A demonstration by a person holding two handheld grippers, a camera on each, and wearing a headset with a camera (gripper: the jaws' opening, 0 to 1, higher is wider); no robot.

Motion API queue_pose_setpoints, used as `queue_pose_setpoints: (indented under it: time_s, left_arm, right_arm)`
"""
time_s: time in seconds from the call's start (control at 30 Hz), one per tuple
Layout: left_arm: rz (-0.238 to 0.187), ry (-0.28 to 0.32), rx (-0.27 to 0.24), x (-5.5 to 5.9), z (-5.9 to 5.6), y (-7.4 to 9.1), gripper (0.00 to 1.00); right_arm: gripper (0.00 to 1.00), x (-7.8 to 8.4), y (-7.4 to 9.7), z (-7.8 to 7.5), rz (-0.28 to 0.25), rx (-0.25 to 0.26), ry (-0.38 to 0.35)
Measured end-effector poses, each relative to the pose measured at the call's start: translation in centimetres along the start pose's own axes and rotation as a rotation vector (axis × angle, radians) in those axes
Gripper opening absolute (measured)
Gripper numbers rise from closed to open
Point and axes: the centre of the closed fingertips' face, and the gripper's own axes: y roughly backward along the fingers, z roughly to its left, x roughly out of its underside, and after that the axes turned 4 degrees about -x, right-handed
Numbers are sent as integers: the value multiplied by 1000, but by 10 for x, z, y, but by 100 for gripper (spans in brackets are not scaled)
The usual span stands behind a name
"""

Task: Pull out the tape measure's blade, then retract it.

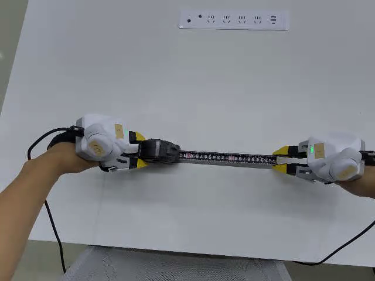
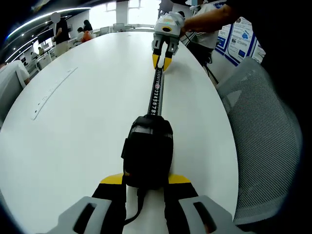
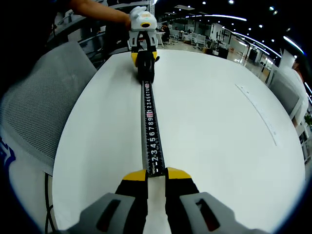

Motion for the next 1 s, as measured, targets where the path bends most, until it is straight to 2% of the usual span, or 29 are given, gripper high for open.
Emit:
queue_pose_setpoints:
  time_s: [0.2,0.4,0.7,0.73,0.77,1.0]
  left_arm:
    - [17,-11,2,-2,-1,0,27]
    - [38,-48,9,-3,-2,0,27]
    - [38,-38,2,-1,-1,1,28]
    - [39,-38,4,-1,-1,1,28]
    - [39,-40,2,-1,-1,1,28]
    - [46,-48,0,-2,-1,1,28]
  right_arm:
    - [10,1,-1,3,12,3,-2]
    - [12,3,-3,4,52,-4,44]
    - [13,10,-8,3,77,-1,89]
    - [14,19,-4,2,128,6,74]
    - [14,16,-6,1,117,6,114]
    - [16,14,-6,3,120,5,92]
